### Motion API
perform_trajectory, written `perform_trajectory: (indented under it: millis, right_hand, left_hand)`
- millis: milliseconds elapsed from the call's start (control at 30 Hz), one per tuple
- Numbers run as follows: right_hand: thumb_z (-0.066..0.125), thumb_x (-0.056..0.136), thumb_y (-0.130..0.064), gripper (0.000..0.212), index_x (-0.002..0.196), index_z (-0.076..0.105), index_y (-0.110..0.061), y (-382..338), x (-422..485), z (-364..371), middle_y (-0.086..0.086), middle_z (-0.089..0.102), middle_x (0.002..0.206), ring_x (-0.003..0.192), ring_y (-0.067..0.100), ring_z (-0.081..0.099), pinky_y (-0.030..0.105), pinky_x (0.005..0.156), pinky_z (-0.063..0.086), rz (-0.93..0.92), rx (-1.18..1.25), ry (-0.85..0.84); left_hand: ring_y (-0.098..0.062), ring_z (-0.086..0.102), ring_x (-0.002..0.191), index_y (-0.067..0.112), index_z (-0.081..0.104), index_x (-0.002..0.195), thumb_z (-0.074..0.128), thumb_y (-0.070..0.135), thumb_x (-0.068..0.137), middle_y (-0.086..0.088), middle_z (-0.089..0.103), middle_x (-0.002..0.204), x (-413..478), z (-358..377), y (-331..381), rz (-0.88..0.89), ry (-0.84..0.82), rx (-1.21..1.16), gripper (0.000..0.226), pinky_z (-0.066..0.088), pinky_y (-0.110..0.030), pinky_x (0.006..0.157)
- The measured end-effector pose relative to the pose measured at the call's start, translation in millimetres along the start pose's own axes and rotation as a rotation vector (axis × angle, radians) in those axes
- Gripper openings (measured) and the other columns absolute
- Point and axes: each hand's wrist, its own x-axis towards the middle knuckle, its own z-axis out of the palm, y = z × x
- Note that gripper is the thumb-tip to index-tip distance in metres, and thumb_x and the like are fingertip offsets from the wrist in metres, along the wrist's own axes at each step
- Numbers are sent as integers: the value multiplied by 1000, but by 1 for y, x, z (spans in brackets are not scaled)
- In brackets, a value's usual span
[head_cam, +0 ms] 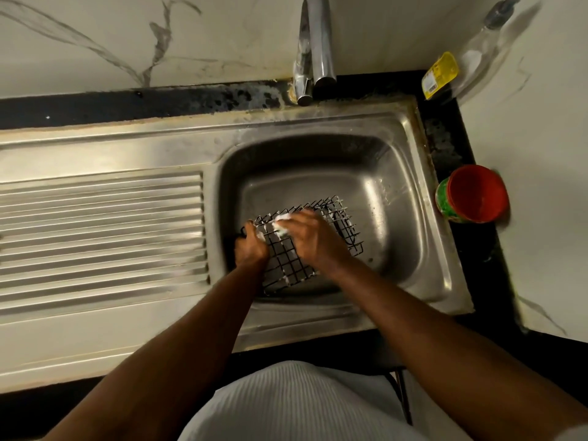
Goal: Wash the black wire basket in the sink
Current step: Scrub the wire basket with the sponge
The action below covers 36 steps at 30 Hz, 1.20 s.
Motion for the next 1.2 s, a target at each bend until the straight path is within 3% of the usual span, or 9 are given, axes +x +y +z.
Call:
perform_trajectory:
  millis: [233,600,700,767,867,967,1067,1133,1200]
  right_hand:
    - [61,86,11,40,121,73,-3,101,-19,-22,18,73,118,110,33,69,32,97,51,679,-52,143]
    - [60,93,0,35,124,71,-12,-43,-13,0,7,70,122,113,20,60,26,97,48,58,109,-21]
    - [65,87,6,35,118,74,-8,21,-19,-16,13,72,113,102,26,66,24,87,49,206,18,-1]
    - [68,84,7,36,115,77,-9,67,-31,-31,13,75,109,99,30,71,28,85,56,454,-4,74]
    - [71,88,-1,34,120,75,-10,80,-40,-34,12,75,116,104,27,72,24,87,54,697,18,95]
    - [69,89,0,33,120,74,-12,14,-34,-18,10,73,116,103,21,69,18,83,49,552,70,74]
    - [63,92,1,35,123,71,-11,-53,-36,-2,8,69,115,98,18,63,24,80,52,280,111,5]
    - [60,93,4,36,124,70,-9,-63,-37,-4,10,69,115,97,18,62,25,80,53,162,119,-42]
    - [61,89,8,36,119,72,-7,-32,-40,-13,11,70,111,92,17,61,24,75,51,139,47,-66]
  left_hand:
    - [-37,60,109,19,44,150,33,36,112,-22,56,119,-2,3,2,-22,56,-31,43,47,-42,85]
    - [-44,57,124,10,48,149,33,40,111,-29,55,134,0,5,2,-60,51,-22,50,48,-49,105]
    - [-40,57,117,18,31,160,36,22,112,-28,52,134,-2,3,3,3,34,50,48,48,-43,92]
    - [-35,55,107,17,39,156,34,31,113,-26,54,137,-4,2,5,-14,61,0,46,41,-39,81]
    - [-40,59,119,7,53,144,30,53,110,-23,58,136,-2,7,5,-78,83,-192,61,49,-45,93]
    - [-35,63,105,10,50,147,35,49,110,-19,60,118,-2,7,6,-145,91,-236,56,47,-40,79]
    - [-41,58,123,14,40,154,33,35,112,-24,55,137,-8,5,7,-114,53,-172,47,49,-41,96]
    - [-43,57,125,12,44,148,33,35,112,-26,55,139,-12,3,8,-82,66,-169,44,50,-47,103]
    - [-42,57,123,16,36,156,39,29,111,-26,54,138,-8,3,8,-92,69,-186,46,50,-45,91]
